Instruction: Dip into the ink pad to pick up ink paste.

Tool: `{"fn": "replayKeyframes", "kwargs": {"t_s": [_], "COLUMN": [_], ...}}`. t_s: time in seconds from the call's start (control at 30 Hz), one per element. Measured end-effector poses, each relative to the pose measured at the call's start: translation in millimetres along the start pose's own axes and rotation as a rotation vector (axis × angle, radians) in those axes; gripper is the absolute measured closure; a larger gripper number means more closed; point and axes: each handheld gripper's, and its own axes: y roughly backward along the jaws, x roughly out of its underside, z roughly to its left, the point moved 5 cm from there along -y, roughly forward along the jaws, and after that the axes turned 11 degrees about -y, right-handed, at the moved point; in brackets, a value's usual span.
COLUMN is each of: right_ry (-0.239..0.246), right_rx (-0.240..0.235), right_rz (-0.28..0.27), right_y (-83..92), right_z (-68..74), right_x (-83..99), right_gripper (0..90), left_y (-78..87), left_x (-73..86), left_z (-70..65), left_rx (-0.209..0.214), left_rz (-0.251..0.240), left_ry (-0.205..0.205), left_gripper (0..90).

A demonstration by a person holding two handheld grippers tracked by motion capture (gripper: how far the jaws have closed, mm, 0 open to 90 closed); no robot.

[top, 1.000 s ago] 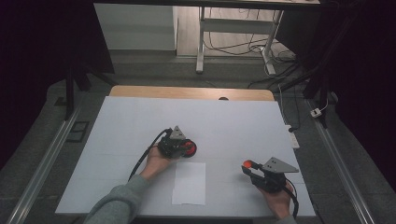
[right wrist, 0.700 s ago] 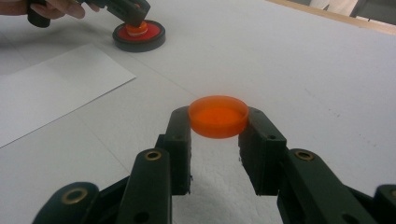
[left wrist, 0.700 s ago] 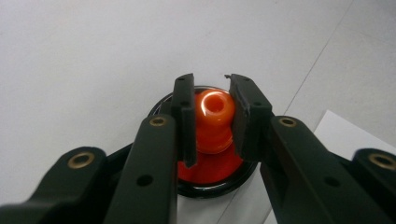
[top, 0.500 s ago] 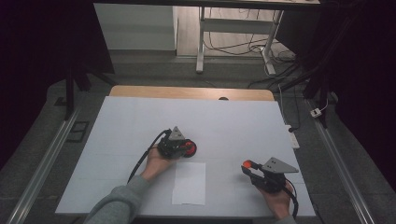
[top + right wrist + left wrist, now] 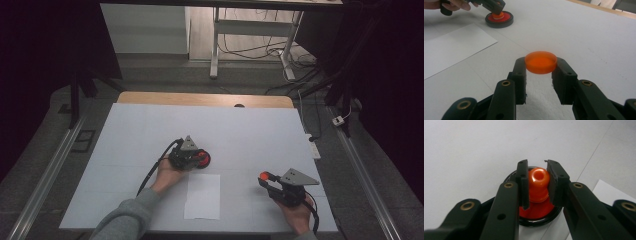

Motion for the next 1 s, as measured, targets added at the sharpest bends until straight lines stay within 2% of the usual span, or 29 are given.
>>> {"fn": "replayKeyframes", "kwargs": {"t_s": [0.23,0.27,0.4,0.57,0.67,0.77,1.0], "right_ry": [-0.002,-0.002,-0.004,-0.003,0.001,0.0,-0.002], "right_rx": [-0.001,-0.001,-0.003,-0.003,-0.005,-0.001,-0.007], "right_rz": [-0.003,-0.001,-0.002,-0.003,-0.003,-0.002,-0.001], "right_y": [0.2,0.5,0.2,-0.4,-0.6,-0.8,-1.2], "right_z": [-0.3,-0.3,-1.4,-1.8,-0.4,-1.2,-1.0], "right_x": [0.0,0.0,0.0,-0.6,-0.9,-0.7,-0.3], "right_gripper": [64.7,64.7,64.7,64.8,64.7,64.7,64.7], "left_y": [0.6,2.1,20.1,30.1,31.6,31.7,21.7], "left_x": [-1.6,-2.5,-11.4,-14.0,-15.2,-16.2,-12.0], "left_z": [0.7,2.2,9.9,13.5,13.4,12.9,12.0], "left_rx": [0.0,-0.021,-0.028,-0.021,-0.003,0.002,0.013], "left_rz": [0.008,0.005,-0.076,-0.101,-0.117,-0.12,-0.083], "left_ry": [-0.003,-0.003,0.024,0.044,0.06,0.059,0.06], "left_gripper": [72.7,72.6,72.6,72.6,72.6,72.6,72.5]}}
